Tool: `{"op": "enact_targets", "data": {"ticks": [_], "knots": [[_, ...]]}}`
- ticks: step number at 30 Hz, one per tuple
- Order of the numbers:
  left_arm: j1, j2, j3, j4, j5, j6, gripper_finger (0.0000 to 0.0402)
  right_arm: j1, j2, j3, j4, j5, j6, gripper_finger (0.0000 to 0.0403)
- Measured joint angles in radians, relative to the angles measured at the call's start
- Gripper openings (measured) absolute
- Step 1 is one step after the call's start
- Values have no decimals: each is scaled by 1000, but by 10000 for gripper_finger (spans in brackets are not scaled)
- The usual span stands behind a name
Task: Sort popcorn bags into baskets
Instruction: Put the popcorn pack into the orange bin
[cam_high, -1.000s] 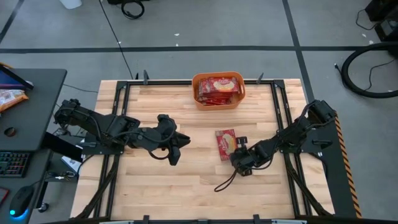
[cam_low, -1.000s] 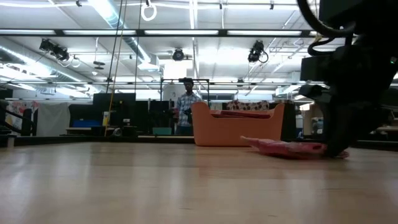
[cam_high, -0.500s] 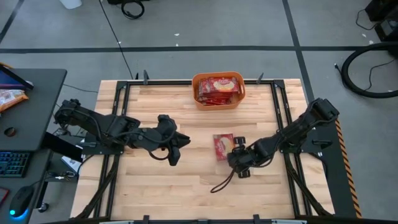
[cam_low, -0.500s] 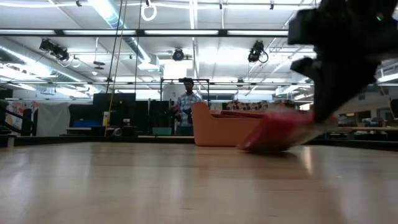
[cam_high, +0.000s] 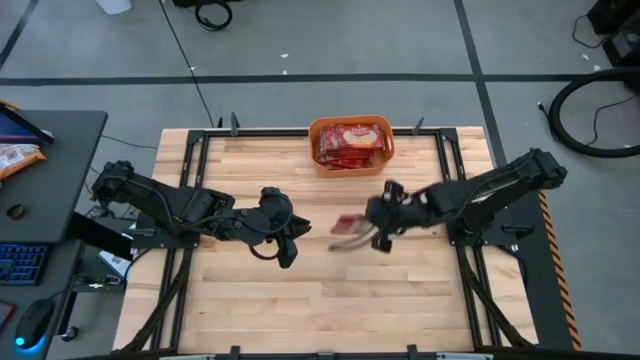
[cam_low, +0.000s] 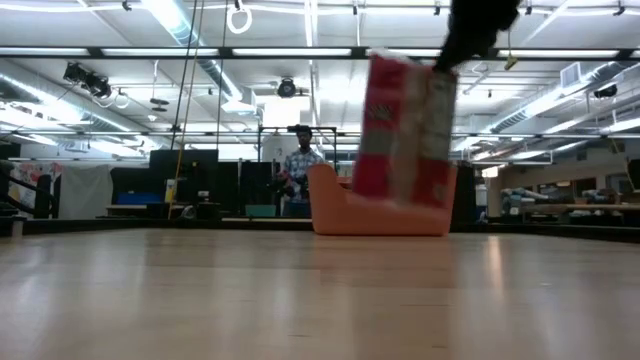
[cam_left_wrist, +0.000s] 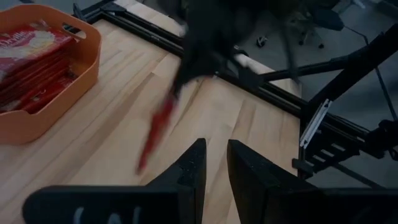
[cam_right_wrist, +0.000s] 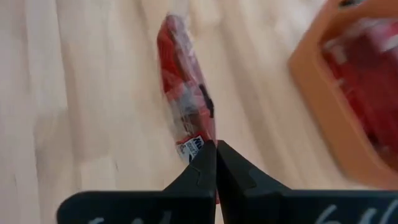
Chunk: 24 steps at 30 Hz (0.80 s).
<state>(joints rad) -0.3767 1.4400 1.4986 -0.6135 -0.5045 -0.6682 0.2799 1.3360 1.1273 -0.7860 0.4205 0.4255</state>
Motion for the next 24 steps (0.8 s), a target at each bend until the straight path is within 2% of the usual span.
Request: {"op": "enact_targets", "data": {"ticks": [10,15,24], "knots": [[1,-3,0,17,0,11,68,-223,-93,199,-46,0,-2,2],[1,-3,0,19,0,11,68,-337,-98,282,-63,-40,-32,2],[1,-3,0,19,0,0,68,-551,-100,299,-106,-160,-35,2]]}}
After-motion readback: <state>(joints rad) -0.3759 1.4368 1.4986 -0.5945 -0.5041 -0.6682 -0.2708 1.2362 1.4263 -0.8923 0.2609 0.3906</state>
